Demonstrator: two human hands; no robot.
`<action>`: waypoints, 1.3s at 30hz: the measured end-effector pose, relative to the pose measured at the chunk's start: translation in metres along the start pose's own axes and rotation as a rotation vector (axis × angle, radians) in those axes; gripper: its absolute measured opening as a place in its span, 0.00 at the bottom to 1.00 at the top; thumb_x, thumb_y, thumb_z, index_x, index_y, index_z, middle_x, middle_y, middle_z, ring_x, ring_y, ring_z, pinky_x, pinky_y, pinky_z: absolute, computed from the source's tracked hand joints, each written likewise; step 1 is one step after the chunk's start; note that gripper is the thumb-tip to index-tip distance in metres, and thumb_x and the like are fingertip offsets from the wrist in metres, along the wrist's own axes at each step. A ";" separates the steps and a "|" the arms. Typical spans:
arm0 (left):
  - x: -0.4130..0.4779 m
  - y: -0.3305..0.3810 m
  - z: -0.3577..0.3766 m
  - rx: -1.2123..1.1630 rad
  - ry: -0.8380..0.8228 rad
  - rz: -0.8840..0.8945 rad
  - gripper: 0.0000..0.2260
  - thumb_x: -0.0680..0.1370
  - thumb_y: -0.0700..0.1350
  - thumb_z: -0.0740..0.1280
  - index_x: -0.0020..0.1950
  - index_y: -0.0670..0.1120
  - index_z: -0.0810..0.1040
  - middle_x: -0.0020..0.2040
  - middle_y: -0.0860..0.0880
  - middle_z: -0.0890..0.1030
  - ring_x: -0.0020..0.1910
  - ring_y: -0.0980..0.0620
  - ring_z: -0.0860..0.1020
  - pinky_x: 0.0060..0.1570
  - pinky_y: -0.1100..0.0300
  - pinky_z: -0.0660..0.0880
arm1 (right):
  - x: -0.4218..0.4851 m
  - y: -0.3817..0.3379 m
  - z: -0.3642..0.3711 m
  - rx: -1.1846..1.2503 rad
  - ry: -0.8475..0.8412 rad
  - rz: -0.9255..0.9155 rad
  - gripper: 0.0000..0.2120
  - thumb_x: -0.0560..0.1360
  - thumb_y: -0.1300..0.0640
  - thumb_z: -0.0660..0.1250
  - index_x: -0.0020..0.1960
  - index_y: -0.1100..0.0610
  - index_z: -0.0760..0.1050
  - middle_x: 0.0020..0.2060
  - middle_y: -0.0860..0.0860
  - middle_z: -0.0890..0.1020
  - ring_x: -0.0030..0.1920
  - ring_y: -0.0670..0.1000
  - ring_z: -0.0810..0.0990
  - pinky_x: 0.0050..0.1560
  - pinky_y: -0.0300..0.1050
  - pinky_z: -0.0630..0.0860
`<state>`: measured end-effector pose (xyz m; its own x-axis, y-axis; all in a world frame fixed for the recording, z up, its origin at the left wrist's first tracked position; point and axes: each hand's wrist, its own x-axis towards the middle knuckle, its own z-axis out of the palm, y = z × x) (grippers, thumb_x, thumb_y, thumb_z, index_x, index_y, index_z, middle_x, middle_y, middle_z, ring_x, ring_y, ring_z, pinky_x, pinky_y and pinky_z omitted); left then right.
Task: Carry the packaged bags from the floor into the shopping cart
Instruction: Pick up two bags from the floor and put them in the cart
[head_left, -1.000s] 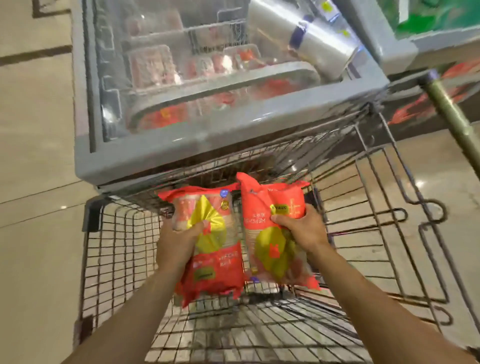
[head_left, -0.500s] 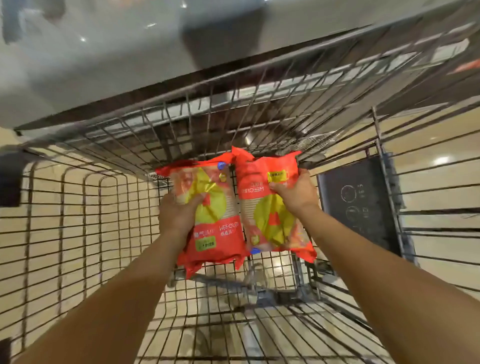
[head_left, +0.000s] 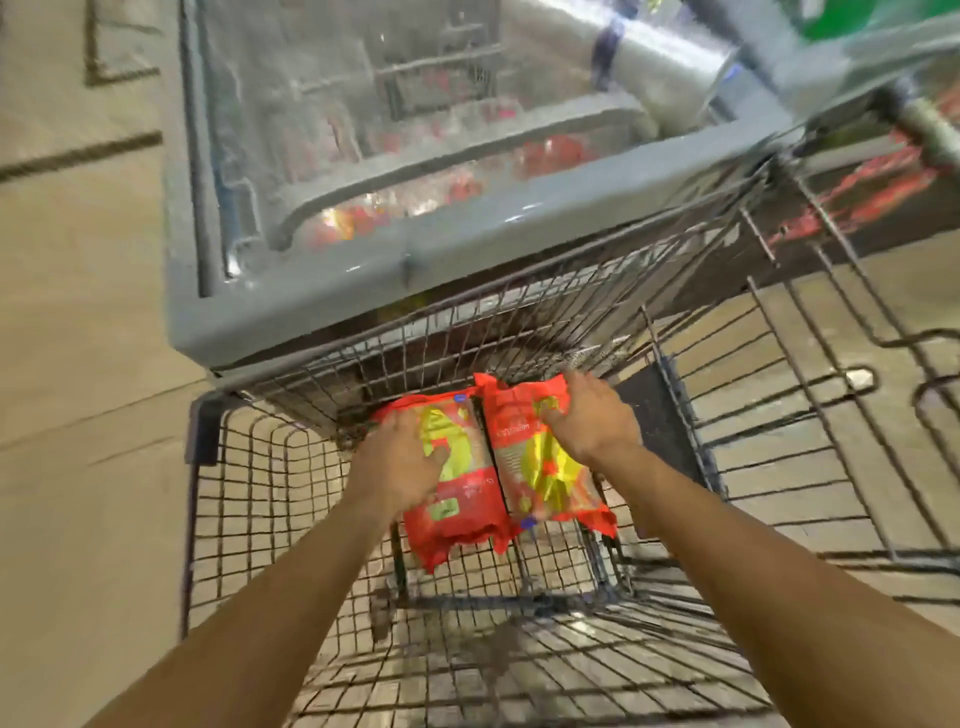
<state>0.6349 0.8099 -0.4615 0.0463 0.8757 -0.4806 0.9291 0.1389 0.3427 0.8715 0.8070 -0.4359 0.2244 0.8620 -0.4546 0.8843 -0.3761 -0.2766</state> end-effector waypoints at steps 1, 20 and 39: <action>-0.028 0.016 -0.034 0.104 0.015 0.057 0.35 0.77 0.66 0.62 0.79 0.50 0.63 0.76 0.47 0.70 0.71 0.43 0.72 0.69 0.45 0.72 | -0.028 -0.013 -0.031 -0.035 0.033 -0.020 0.27 0.80 0.42 0.63 0.73 0.55 0.66 0.69 0.58 0.75 0.69 0.62 0.72 0.64 0.56 0.71; -0.396 -0.056 -0.343 0.340 0.763 0.010 0.34 0.82 0.66 0.53 0.84 0.51 0.51 0.83 0.46 0.56 0.81 0.43 0.56 0.79 0.44 0.55 | -0.399 -0.286 -0.194 -0.204 0.527 -0.741 0.38 0.76 0.31 0.50 0.77 0.53 0.67 0.73 0.59 0.72 0.74 0.61 0.70 0.72 0.63 0.65; -0.766 -0.222 -0.248 0.093 0.923 -1.290 0.36 0.78 0.66 0.51 0.83 0.50 0.55 0.82 0.45 0.61 0.79 0.42 0.60 0.76 0.43 0.58 | -0.691 -0.473 -0.034 -0.351 0.000 -1.982 0.36 0.79 0.31 0.54 0.82 0.47 0.53 0.82 0.52 0.58 0.81 0.54 0.54 0.78 0.56 0.53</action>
<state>0.3020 0.2234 0.0306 -0.9536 0.1699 0.2487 0.1866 0.9814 0.0450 0.3120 0.4003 0.0377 -0.9738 -0.0794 0.2132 -0.1136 0.9817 -0.1529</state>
